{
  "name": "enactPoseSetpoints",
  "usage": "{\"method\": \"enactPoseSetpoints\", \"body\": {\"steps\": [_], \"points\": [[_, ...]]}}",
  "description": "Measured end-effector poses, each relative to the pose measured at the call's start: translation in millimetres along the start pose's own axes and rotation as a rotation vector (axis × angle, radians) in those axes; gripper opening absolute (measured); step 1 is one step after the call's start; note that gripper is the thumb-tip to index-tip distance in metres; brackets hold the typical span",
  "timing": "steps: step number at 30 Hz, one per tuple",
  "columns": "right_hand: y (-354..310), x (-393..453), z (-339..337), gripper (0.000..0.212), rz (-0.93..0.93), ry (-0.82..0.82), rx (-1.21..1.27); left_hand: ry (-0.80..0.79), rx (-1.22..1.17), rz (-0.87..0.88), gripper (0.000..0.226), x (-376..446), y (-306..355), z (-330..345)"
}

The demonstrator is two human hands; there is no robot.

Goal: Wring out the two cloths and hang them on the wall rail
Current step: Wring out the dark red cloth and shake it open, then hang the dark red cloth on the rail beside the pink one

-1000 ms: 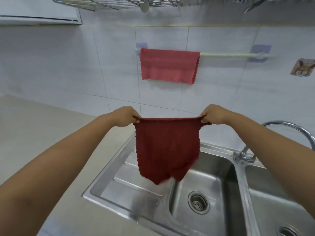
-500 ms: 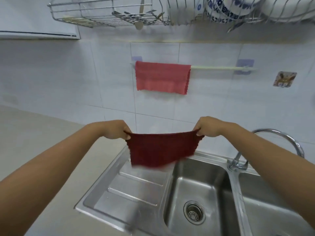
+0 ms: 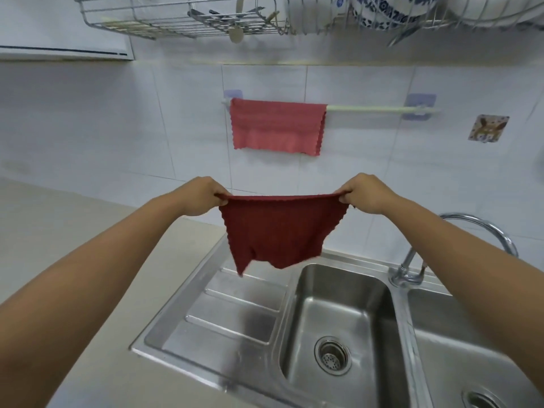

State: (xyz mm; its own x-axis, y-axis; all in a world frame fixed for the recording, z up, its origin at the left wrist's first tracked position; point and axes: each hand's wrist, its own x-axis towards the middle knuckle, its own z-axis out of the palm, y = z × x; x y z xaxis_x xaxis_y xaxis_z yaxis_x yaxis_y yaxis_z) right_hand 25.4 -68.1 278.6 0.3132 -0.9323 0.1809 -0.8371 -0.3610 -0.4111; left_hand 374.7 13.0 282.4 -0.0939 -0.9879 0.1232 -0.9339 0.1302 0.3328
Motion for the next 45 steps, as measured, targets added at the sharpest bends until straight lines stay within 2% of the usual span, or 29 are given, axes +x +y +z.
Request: {"method": "enactPoseSetpoints", "body": {"steps": [4, 8, 11, 16, 21, 26, 29, 34, 35, 37, 40, 42, 45], "points": [[-3, -3, -18, 0.018, 0.055, 0.041, 0.233, 0.079, -0.055, -0.008, 0.022, 7, 6, -2], [8, -2, -52, 0.008, 0.209, -0.064, 0.526, 0.228, -0.178, -0.054, 0.018, 29, 20, -20], [22, 9, -78, 0.014, 0.366, 0.024, 0.768, 0.294, -0.322, -0.083, 0.017, 53, 38, -34], [43, 23, -102, 0.015, 0.538, 0.098, 1.106, 0.189, -0.621, -0.144, 0.011, 88, 74, -49], [46, 27, -123, 0.013, 0.476, 0.318, 1.341, 0.103, -0.860, -0.166, 0.005, 130, 104, -53], [45, 50, -149, 0.011, 0.382, 0.556, 1.381, 0.099, -0.993, -0.147, 0.011, 173, 142, -60], [49, 67, -168, 0.004, 0.350, 0.673, 1.356, 0.105, -1.104, -0.150, 0.018, 201, 154, -67], [57, 103, -188, 0.008, 0.277, 0.818, 1.235, 0.068, -1.288, -0.094, 0.022, 242, 187, -78], [60, 112, -189, 0.006, 0.260, 0.848, 1.122, 0.063, -1.293, -0.080, 0.023, 250, 193, -79], [65, 125, -188, 0.006, 0.237, 0.880, 0.672, 0.072, -1.260, -0.049, 0.031, 265, 204, -78], [66, 129, -180, 0.006, 0.147, 0.809, 0.102, 0.157, -1.046, -0.023, 0.040, 281, 208, -68], [69, 132, -173, 0.007, 0.064, 0.750, -0.087, 0.242, -0.774, 0.023, 0.034, 288, 204, -57], [81, 132, -162, 0.010, 0.018, 0.627, -0.337, 0.267, -0.420, 0.142, 0.040, 292, 195, -40]]}}
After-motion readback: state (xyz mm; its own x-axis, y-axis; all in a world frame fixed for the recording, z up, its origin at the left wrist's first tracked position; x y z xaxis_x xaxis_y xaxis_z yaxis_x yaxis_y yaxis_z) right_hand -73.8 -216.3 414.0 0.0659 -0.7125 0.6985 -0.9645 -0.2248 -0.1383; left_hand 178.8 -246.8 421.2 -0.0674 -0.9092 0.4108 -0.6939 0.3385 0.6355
